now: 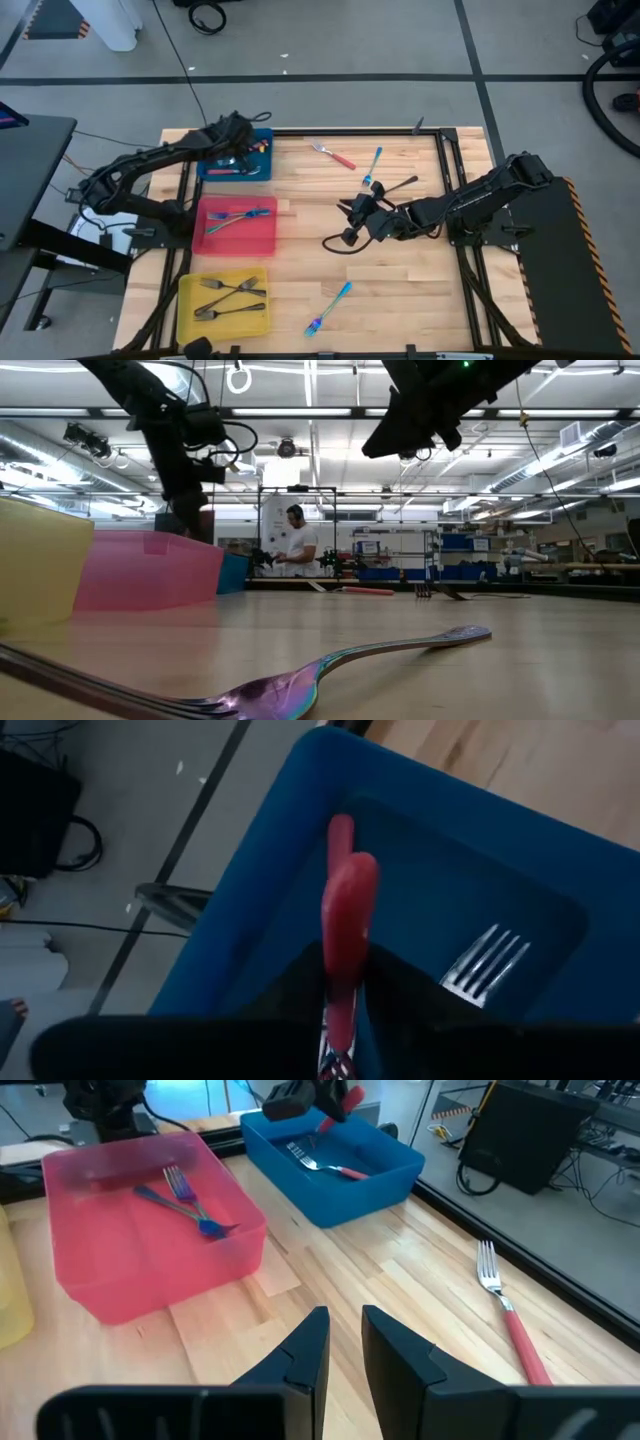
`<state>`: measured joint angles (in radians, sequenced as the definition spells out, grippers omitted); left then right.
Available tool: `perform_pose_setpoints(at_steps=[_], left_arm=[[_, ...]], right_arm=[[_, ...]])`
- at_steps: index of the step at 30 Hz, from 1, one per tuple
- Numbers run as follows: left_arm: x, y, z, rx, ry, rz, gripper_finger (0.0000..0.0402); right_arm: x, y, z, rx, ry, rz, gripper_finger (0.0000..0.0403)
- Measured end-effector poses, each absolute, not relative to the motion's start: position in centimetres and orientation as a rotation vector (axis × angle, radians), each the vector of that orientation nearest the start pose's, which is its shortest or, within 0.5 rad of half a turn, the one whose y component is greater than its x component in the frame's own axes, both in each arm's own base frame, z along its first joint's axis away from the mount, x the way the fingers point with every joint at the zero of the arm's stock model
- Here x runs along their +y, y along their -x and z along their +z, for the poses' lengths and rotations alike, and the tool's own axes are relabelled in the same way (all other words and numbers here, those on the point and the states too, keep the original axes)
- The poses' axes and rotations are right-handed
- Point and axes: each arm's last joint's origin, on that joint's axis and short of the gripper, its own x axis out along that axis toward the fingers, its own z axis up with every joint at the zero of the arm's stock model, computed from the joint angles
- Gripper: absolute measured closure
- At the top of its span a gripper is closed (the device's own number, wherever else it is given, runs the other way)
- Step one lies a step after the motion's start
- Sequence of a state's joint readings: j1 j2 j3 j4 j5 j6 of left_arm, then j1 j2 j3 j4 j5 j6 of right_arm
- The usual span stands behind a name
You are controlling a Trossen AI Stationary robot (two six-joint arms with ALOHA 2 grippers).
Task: Sort silverware by color (type)
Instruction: Put the pink fork into the blue bin, then put the blue fork into the pink bin
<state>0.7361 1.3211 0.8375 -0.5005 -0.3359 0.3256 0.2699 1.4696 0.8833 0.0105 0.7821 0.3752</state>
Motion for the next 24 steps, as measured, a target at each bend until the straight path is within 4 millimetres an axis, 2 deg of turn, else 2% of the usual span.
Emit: perform_pose_setpoints(at_steps=[9,14,19,24], left_arm=[[17.7,-18.1,22.0,1.142,-0.069,0.807,0.0284],[17.9,-18.3,22.2,1.109,-0.078,0.819,0.0267],[17.6,-18.5,22.4,1.063,-0.033,0.849,0.0265],[16.4,-19.2,23.0,1.002,-0.002,0.845,0.0264]], right_arm=[[6.1,-29.9,23.1,0.413,-0.06,-0.583,0.0331],[5.4,-30.0,23.1,0.412,-0.065,-0.605,0.0331],[3.9,-30.2,23.1,0.42,-0.051,-0.65,0.0331],[1.3,-30.4,23.0,0.464,-0.01,-0.697,0.0331]])
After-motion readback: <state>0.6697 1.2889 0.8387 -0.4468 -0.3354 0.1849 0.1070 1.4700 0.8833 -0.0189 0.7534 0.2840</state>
